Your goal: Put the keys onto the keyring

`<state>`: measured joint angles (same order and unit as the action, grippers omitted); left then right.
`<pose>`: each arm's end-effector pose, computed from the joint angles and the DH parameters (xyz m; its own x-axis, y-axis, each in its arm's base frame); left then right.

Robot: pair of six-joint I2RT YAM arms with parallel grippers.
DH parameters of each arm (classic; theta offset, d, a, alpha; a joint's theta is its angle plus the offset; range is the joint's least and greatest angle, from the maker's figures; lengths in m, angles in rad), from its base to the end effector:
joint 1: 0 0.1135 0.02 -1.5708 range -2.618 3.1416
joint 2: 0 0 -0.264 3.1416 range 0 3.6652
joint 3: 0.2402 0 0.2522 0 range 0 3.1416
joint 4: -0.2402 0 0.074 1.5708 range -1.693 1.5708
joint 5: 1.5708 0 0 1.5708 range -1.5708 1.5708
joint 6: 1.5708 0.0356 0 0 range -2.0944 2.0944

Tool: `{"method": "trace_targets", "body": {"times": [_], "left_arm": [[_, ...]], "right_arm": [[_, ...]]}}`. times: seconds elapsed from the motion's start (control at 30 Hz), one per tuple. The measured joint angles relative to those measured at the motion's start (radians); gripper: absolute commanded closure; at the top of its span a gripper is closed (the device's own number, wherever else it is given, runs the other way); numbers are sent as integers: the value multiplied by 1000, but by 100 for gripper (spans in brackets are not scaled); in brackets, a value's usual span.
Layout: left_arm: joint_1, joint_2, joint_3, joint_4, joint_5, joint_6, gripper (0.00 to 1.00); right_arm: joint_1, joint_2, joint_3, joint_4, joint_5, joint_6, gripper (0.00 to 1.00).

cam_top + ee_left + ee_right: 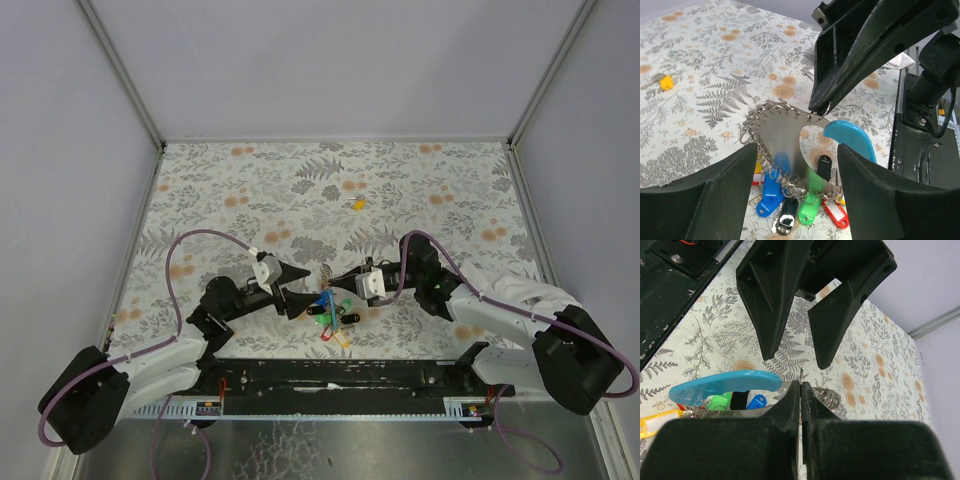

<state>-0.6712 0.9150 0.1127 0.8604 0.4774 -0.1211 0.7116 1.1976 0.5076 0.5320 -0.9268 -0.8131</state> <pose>0.1291 -0.1234 0.1945 -0.0650 -0.0854 -0.9942 0.9104 0.4029 -0.0941 0.1670 0.1816 0.2347 0.6374 -0.0263 -0.7701 -0.7671 -0.1166 -0.6309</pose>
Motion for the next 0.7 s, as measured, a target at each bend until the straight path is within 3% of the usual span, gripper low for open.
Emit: {"method": "trace_targets", "body": {"times": [0.37,0.7], "left_arm": [[0,24,5,48,86,138,45],[0,68,5,149,160,125,64]], "right_arm": [[0,-3,-2,40,-27,64,100],[2,60,-92,363,-64,311,100]]}}
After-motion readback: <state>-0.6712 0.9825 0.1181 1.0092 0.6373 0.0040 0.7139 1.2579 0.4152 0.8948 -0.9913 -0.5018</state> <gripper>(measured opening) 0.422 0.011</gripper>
